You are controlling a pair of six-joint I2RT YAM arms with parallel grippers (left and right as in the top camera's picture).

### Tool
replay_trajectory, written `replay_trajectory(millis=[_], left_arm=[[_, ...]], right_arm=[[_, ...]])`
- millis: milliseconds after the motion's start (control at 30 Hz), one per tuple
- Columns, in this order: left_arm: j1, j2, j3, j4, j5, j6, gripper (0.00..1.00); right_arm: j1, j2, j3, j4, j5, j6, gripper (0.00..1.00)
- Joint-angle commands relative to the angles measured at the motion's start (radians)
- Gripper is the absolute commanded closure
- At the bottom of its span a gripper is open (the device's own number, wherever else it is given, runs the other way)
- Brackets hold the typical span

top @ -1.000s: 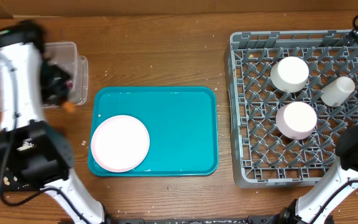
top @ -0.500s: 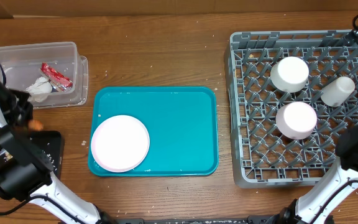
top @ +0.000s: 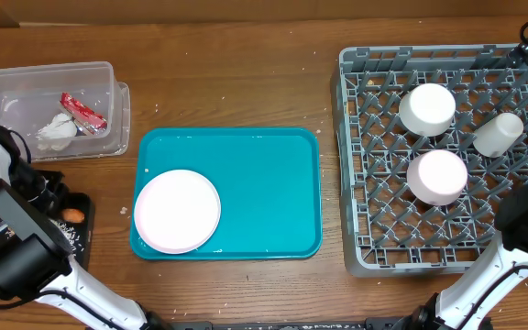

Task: Sort waste into correct bins and load items into the dishwasher
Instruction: 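Carry the carrot left and drop it onto the black tray, then raise the left gripper back up beside the clear bin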

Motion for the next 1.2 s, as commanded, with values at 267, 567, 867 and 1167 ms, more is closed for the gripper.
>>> replay_trajectory(millis=[267, 567, 867, 1167], left_arm=[[0.078, -0.008, 0.000, -0.015, -0.049, 0.040, 0.51], [0.075, -0.008, 0.179, -0.200, 0.012, 0.068, 0.52], [0.004, -0.044, 0.279, -0.274, 0.373, 0.354, 0.56], [-0.286, -0.088, 0.279, -0.280, 0.370, 0.470, 0.52]], right_arm=[[0.000, -0.030, 0.020, 0.005, 0.003, 0.005, 0.00], [0.000, -0.030, 0.020, 0.005, 0.003, 0.005, 0.00], [0.000, -0.030, 0.020, 0.005, 0.003, 0.005, 0.00], [0.000, -0.030, 0.020, 0.005, 0.003, 0.005, 0.00]])
